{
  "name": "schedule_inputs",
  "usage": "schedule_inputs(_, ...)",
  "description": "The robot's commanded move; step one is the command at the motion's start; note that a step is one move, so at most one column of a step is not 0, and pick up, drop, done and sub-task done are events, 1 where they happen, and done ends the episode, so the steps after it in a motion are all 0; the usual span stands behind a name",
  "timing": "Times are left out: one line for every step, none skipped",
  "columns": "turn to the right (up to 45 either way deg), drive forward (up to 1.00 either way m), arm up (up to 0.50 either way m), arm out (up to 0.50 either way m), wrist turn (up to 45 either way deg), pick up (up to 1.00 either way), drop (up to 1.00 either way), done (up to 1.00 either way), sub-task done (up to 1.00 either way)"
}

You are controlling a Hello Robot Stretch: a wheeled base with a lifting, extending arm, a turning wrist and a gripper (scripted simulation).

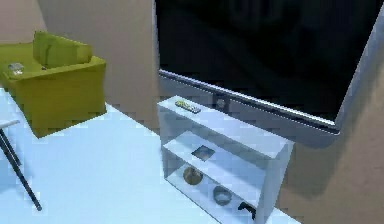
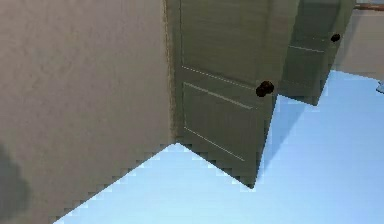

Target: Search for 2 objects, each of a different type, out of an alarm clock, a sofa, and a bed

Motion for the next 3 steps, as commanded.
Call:
schedule_inputs(0.0,0.45,0.00,0.00,0.0,0.00,0.00,0.00,0.00)
schedule_inputs(-45.0,0.00,0.00,0.00,0.0,0.00,0.00,0.00,0.00)
schedule_inputs(-3.0,0.00,0.00,0.00,0.0,0.00,0.00,0.00,0.00)
